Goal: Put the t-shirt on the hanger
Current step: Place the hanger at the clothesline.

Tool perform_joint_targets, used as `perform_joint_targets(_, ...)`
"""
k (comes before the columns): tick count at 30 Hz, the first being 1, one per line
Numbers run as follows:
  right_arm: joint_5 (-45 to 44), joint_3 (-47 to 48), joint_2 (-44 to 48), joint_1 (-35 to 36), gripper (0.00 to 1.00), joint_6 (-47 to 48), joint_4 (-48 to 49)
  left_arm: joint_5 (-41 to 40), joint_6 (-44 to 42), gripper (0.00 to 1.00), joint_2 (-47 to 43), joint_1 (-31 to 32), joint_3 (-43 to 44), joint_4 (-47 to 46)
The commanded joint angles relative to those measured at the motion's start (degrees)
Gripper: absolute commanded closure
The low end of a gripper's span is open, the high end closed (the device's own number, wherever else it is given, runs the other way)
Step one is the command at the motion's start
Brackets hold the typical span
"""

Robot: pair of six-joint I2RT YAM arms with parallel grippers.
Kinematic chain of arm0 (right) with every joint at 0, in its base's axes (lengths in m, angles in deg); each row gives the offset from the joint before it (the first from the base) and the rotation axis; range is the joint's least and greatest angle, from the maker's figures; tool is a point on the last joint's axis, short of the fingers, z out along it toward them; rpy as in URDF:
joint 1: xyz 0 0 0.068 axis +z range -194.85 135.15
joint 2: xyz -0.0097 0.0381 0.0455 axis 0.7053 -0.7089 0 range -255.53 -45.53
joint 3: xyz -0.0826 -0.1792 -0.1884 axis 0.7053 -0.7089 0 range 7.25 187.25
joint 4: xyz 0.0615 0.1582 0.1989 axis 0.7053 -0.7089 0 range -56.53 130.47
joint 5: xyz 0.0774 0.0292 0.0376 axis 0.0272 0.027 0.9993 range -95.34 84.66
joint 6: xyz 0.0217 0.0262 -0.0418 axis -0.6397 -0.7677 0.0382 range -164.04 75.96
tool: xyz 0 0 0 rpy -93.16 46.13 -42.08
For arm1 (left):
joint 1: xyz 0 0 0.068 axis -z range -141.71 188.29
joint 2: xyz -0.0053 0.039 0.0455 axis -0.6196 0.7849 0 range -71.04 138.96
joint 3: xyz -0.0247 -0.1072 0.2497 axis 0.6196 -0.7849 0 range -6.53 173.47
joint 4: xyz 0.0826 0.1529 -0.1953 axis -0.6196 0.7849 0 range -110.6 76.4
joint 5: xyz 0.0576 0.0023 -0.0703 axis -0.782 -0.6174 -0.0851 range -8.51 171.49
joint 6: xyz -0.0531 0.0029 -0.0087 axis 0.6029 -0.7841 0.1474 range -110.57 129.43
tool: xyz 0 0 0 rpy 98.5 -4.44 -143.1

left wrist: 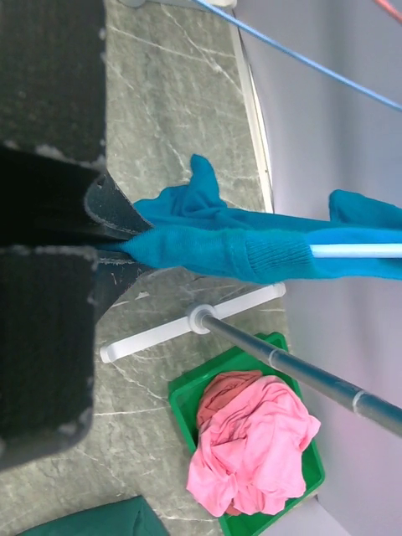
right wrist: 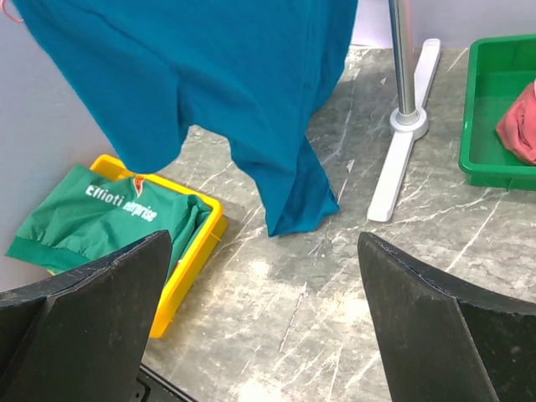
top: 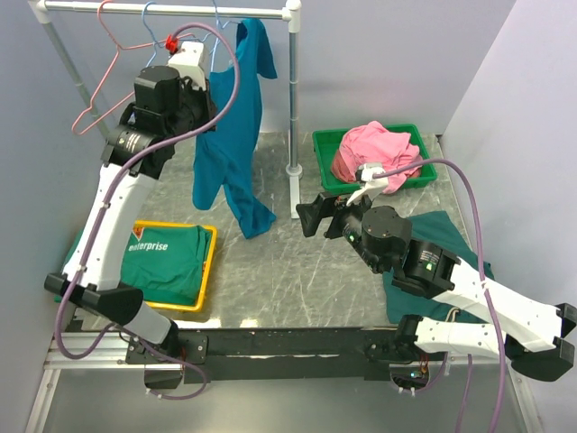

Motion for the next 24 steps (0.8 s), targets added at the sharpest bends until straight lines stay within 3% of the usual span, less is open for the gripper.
perform_joint_targets(1, 0.0, 1.4, 0.6, 0.1, 0.00, -0.7, 0.4, 3.6, -0.2, 0.99, 2.0, -0.8, 2.6, -4.5)
perform_joint_targets(16, -0.9, -1.7, 2.2, 0.1, 0.00, -2.7, -0.7, 9.2, 1.7, 0.97, 4.4, -3.4, -5.0, -9.7)
perform_joint_targets(24, -0.9, -2.0, 2.1, 0.1, 0.00, -2.5, -0.7, 6.5, 1.2, 0.42, 0.2, -3.6, -4.7, -9.0)
